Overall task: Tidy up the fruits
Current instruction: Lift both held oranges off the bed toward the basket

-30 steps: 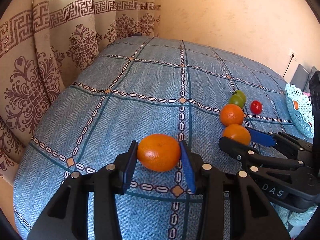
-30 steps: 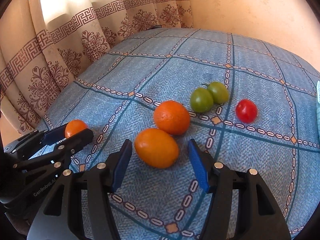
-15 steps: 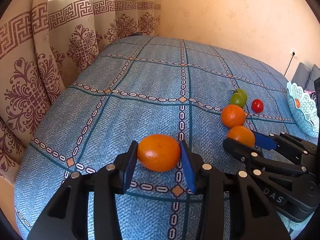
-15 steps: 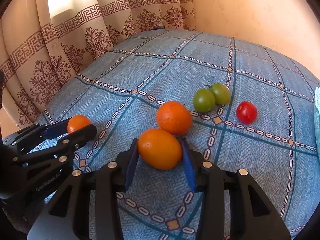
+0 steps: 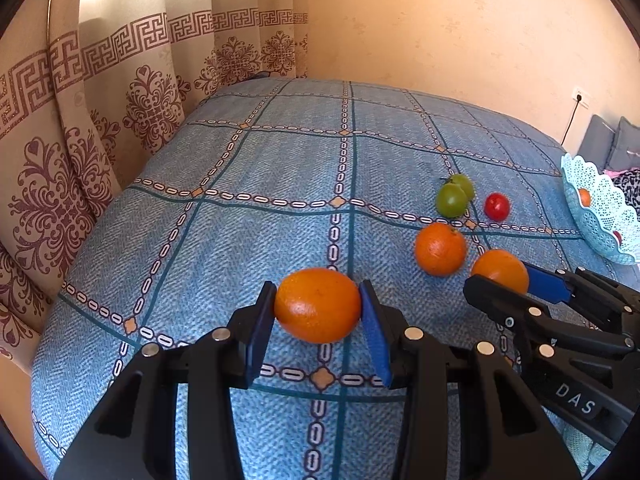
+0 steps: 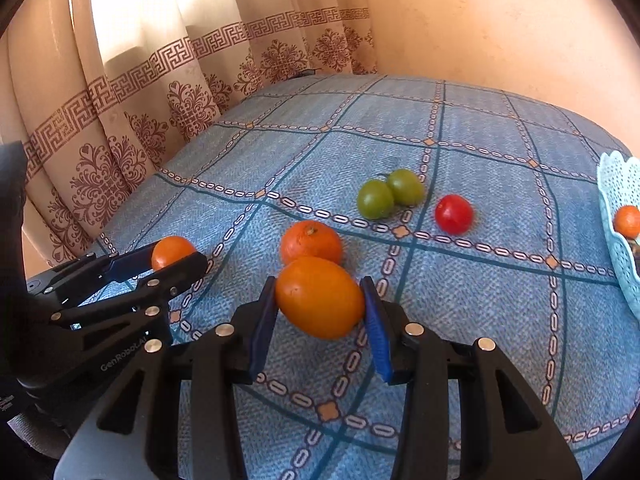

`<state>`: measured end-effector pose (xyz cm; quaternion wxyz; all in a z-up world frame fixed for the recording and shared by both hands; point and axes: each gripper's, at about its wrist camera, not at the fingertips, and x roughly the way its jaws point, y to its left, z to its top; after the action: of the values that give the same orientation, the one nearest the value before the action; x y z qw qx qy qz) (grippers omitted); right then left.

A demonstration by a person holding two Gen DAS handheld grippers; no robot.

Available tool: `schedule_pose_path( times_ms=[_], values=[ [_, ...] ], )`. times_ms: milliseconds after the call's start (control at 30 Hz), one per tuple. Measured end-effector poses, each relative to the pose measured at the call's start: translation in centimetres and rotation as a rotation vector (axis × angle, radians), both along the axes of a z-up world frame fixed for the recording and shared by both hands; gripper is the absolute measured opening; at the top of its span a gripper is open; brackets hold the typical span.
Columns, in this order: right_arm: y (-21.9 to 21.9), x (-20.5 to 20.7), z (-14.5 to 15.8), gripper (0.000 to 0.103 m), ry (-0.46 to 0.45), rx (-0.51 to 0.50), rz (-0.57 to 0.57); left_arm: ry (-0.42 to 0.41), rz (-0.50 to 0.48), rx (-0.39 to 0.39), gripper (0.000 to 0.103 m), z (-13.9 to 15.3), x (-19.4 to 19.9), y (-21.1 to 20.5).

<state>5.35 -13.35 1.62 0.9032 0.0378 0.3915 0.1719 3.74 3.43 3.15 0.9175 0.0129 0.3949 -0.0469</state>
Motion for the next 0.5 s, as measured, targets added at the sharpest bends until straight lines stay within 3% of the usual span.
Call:
schedule_pose_path(
  times_ms=[500],
  values=[
    [-3.1, -1.5, -0.1, 0.043, 0.009, 0.048, -0.065, -0.005, -0.043, 0.009, 0.043, 0.6, -1.1, -2.1]
  ],
)
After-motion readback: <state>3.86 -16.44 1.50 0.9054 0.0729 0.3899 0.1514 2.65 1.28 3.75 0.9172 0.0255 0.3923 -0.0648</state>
